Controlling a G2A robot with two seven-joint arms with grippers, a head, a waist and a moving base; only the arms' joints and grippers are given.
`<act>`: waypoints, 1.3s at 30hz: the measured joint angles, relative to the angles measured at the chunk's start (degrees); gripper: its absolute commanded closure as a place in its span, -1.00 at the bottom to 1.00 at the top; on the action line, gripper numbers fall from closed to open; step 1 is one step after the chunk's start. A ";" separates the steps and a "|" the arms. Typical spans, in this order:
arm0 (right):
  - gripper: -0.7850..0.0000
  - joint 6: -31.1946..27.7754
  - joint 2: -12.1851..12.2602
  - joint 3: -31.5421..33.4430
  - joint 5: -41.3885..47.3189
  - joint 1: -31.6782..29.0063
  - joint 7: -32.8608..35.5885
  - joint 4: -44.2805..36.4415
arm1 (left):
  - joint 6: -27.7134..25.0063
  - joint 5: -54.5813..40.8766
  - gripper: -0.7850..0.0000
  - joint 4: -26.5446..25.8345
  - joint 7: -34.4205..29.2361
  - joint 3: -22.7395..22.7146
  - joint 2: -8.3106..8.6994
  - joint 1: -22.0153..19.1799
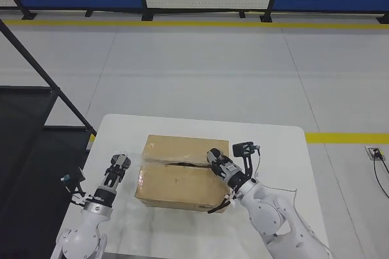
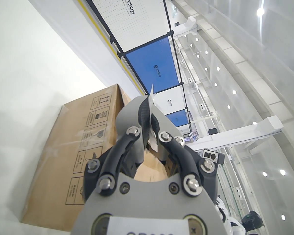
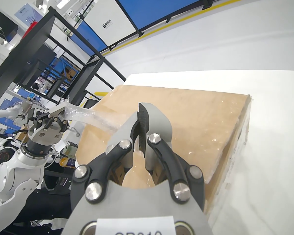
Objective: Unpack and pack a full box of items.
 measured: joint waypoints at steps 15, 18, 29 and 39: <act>1.00 2.32 -0.31 1.61 -0.91 -1.37 0.78 -0.75 | 0.38 -1.36 0.04 0.97 0.14 0.08 -0.17 -0.56; 1.00 1.82 -0.32 1.95 -0.84 -1.72 0.91 -0.95 | 0.35 -1.42 0.07 0.97 0.27 0.04 -0.19 -0.51; 1.00 1.53 -0.40 3.18 -1.21 -2.87 0.93 -1.82 | 0.38 -1.13 0.18 1.00 0.04 -0.49 -0.18 -0.02; 1.00 3.67 -0.59 4.19 -1.29 -4.39 0.40 -2.65 | 0.58 -1.28 0.20 1.22 -0.24 -1.03 -0.15 -0.25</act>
